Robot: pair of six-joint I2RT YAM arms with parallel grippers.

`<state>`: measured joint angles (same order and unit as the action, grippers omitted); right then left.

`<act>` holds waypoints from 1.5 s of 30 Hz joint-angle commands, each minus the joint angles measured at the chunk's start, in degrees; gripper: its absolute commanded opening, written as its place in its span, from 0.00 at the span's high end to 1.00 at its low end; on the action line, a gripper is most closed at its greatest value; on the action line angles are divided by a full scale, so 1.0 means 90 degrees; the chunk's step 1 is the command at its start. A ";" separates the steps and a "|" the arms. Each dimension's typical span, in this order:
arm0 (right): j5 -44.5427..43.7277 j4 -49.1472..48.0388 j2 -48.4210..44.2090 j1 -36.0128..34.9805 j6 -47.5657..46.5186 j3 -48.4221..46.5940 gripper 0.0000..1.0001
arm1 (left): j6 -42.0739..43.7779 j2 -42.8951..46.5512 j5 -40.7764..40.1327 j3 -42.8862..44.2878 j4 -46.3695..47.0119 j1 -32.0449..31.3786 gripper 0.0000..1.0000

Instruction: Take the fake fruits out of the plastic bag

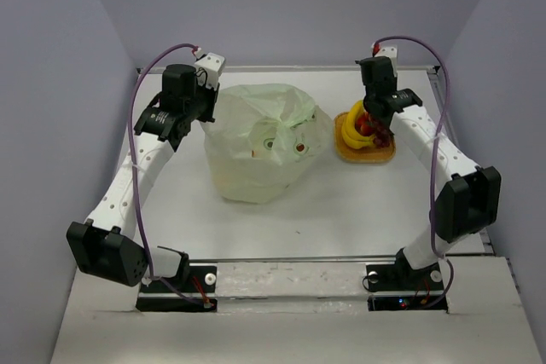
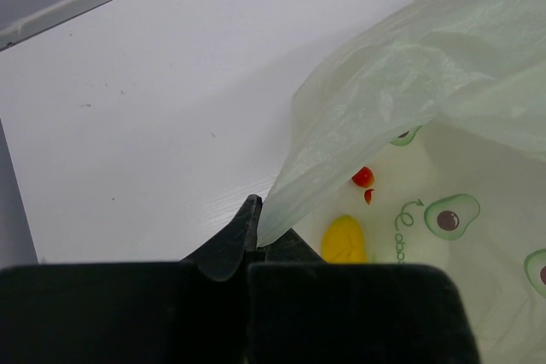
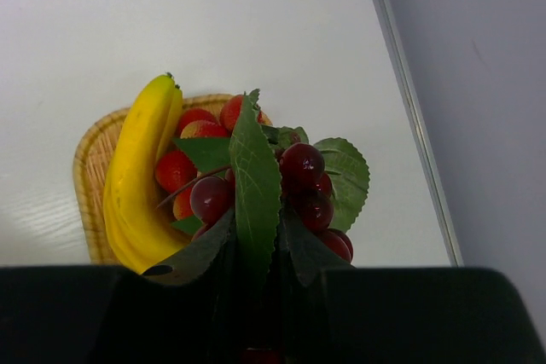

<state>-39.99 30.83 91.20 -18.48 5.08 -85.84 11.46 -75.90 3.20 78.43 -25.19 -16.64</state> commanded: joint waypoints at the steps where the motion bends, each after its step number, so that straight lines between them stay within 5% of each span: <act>1: 0.0320 -0.0418 0.0159 0.0042 -0.0359 -0.0081 0.99 | 0.0035 0.0279 0.0045 -0.0062 0.0113 0.0023 1.00; 11: 0.0380 -0.0496 0.1126 0.0100 -0.0477 -0.0530 0.78 | 0.0025 0.0298 0.0064 -0.0131 0.0113 0.0023 1.00; 20: 0.0381 -0.0486 0.1332 0.0100 -0.0487 -0.0462 0.39 | 0.0054 0.0337 0.0084 -0.0199 0.0104 0.0033 1.00; 25: 0.0449 -0.0496 0.1322 0.0100 -0.0487 -0.0384 0.37 | 0.0054 0.0318 0.0142 -0.0199 0.0094 0.0033 1.00; 45: 0.1445 0.0187 0.0902 0.0100 -0.0594 -0.1341 0.07 | -0.0014 0.0328 0.0318 -0.0199 0.0035 0.0023 1.00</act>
<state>-28.51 31.20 102.65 -17.96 0.19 -95.20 11.46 -75.11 4.95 76.53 -25.30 -16.64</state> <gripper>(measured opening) 0.918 0.037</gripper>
